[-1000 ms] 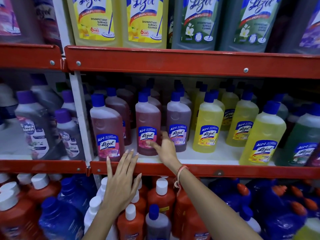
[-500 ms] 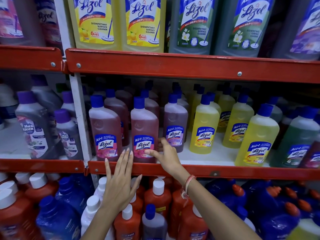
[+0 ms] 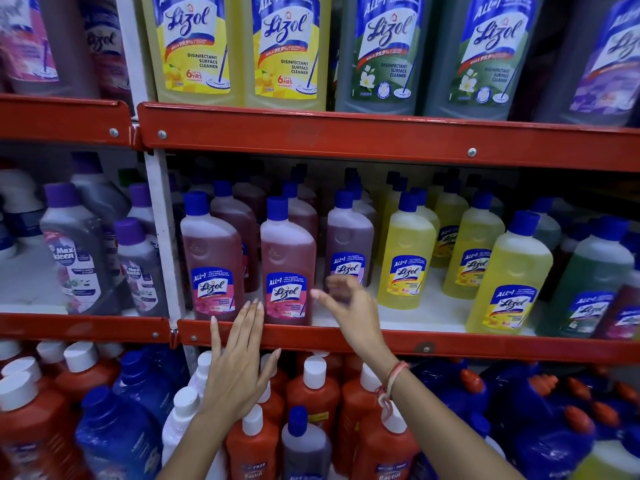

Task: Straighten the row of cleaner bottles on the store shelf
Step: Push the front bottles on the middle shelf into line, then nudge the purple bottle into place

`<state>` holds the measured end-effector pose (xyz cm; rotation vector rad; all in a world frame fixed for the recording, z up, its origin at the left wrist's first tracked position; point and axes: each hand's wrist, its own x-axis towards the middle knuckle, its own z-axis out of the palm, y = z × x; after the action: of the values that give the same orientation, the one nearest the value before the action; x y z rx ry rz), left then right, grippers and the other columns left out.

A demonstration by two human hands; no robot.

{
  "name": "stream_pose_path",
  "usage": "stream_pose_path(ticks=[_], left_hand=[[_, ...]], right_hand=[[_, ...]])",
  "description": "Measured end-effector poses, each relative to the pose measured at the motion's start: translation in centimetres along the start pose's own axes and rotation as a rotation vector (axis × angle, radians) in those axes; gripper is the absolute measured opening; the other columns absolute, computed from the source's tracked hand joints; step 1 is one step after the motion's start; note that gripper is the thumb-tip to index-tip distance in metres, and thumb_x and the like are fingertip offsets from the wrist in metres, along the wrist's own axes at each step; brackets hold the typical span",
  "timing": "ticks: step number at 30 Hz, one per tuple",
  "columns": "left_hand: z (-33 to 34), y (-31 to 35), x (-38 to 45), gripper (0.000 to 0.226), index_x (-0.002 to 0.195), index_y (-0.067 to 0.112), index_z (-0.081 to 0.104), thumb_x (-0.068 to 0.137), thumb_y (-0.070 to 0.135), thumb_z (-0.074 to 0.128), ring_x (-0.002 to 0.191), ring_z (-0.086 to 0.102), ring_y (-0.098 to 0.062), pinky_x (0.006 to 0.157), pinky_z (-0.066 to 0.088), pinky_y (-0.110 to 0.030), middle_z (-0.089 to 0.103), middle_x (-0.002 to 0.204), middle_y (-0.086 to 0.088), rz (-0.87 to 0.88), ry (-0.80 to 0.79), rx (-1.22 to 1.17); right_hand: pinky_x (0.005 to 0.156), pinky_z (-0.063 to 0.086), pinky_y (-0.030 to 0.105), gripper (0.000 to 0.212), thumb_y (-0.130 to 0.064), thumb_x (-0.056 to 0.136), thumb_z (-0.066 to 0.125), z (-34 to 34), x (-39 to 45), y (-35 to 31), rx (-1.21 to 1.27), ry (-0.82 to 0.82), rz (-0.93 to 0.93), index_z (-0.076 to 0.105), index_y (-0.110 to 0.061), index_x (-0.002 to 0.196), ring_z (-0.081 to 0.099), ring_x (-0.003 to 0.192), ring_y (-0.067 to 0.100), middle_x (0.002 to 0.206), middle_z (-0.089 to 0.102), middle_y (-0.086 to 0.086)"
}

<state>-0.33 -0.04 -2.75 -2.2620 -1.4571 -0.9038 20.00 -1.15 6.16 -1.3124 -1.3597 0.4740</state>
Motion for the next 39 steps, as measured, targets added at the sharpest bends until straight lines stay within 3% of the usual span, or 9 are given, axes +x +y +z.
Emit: stream_pose_path(ticks=[3, 5, 10, 16, 22, 28, 33, 36, 39], left_hand=[[-0.1, 0.2, 0.0, 0.074, 0.151, 0.008, 0.024, 0.094, 0.053, 0.033, 0.147, 0.02, -0.018, 0.12, -0.001, -0.053, 0.034, 0.157, -0.009, -0.009, 0.003, -0.005], [-0.2, 0.4, 0.0, 0.075, 0.151, 0.007, 0.023, 0.094, 0.054, 0.032, 0.147, 0.02, -0.019, 0.12, -0.002, -0.053, 0.035, 0.157, -0.009, -0.015, 0.005, -0.012], [-0.3, 0.4, 0.0, 0.078, 0.152, 0.007, 0.023, 0.093, 0.057, 0.031, 0.147, 0.017, -0.018, 0.12, -0.001, -0.054, 0.033, 0.157, -0.009, -0.013, 0.0, -0.022], [-0.5, 0.4, 0.0, 0.08, 0.151, 0.006, 0.025, 0.092, 0.06, 0.032, 0.146, 0.02, -0.018, 0.12, -0.001, -0.053, 0.036, 0.156, -0.01, -0.01, -0.007, -0.018], [-0.4, 0.4, 0.0, 0.08, 0.151, 0.007, 0.025, 0.092, 0.06, 0.033, 0.146, 0.022, -0.018, 0.12, -0.002, -0.051, 0.038, 0.155, -0.009, -0.017, -0.007, -0.026], [-0.2, 0.4, 0.0, 0.081, 0.151, 0.007, 0.025, 0.091, 0.06, 0.034, 0.146, 0.02, -0.019, 0.121, -0.003, -0.052, 0.036, 0.156, -0.009, -0.016, -0.007, -0.021], [-0.2, 0.5, 0.0, 0.082, 0.152, 0.008, 0.022, 0.091, 0.06, 0.035, 0.148, 0.018, -0.017, 0.121, 0.0, -0.055, 0.032, 0.158, -0.007, -0.022, -0.008, -0.03], [-0.2, 0.5, -0.1, 0.082, 0.152, 0.008, 0.021, 0.091, 0.061, 0.035, 0.148, 0.018, -0.017, 0.12, 0.0, -0.054, 0.033, 0.158, -0.007, -0.024, -0.017, -0.033], [-0.2, 0.4, 0.0, 0.083, 0.153, 0.009, 0.021, 0.09, 0.062, 0.034, 0.148, 0.018, -0.017, 0.121, -0.003, -0.052, 0.033, 0.158, -0.008, -0.028, -0.026, -0.042]], right_hand=[[0.089, 0.055, 0.036, 0.046, -0.04, 0.079, 0.072, -1.2, 0.9, 1.6, -0.097, 0.207, -0.025, 0.057, -0.018, 0.117, 0.063, 0.106, 0.018, 0.116, 0.064, 0.002], [0.091, 0.055, 0.042, 0.058, -0.037, 0.078, 0.074, -1.8, 1.8, 2.2, -0.146, 0.205, 0.015, 0.049, -0.017, 0.126, 0.061, 0.112, 0.022, 0.124, 0.061, 0.006], [0.097, 0.052, 0.039, 0.082, -0.025, 0.076, 0.078, -2.6, 4.2, 2.4, -0.081, 0.064, 0.091, 0.032, -0.013, 0.143, 0.059, 0.117, 0.023, 0.134, 0.057, 0.009], [0.079, 0.055, 0.028, 0.066, -0.015, 0.074, 0.08, -3.1, 6.1, 2.4, 0.213, -0.034, 0.263, 0.047, -0.007, 0.131, 0.063, 0.102, 0.023, 0.127, 0.063, 0.015], [0.093, 0.055, 0.043, 0.066, -0.022, 0.07, 0.083, -3.8, 6.5, 2.8, 0.188, -0.114, 0.298, 0.05, -0.013, 0.127, 0.065, 0.109, 0.027, 0.122, 0.066, 0.011], [0.063, 0.056, 0.014, 0.054, -0.013, 0.07, 0.082, -4.9, 4.9, 2.5, 0.213, -0.176, 0.264, 0.054, -0.016, 0.116, 0.066, 0.088, 0.007, 0.101, 0.068, 0.0], [0.083, 0.059, 0.033, 0.07, -0.022, 0.06, 0.088, -5.5, 3.7, 3.0, 0.174, -0.202, 0.243, 0.058, -0.011, 0.122, 0.07, 0.099, 0.019, 0.111, 0.072, 0.009], [0.086, 0.059, 0.037, 0.088, -0.039, 0.043, 0.089, -5.7, 3.0, 2.8, 0.175, -0.209, 0.225, 0.059, -0.01, 0.12, 0.071, 0.099, 0.019, 0.11, 0.073, 0.009], [0.086, 0.059, 0.036, 0.09, -0.046, 0.04, 0.087, -5.8, 2.4, 2.6, 0.148, -0.204, 0.201, 0.059, -0.013, 0.119, 0.07, 0.1, 0.018, 0.108, 0.074, 0.005]])
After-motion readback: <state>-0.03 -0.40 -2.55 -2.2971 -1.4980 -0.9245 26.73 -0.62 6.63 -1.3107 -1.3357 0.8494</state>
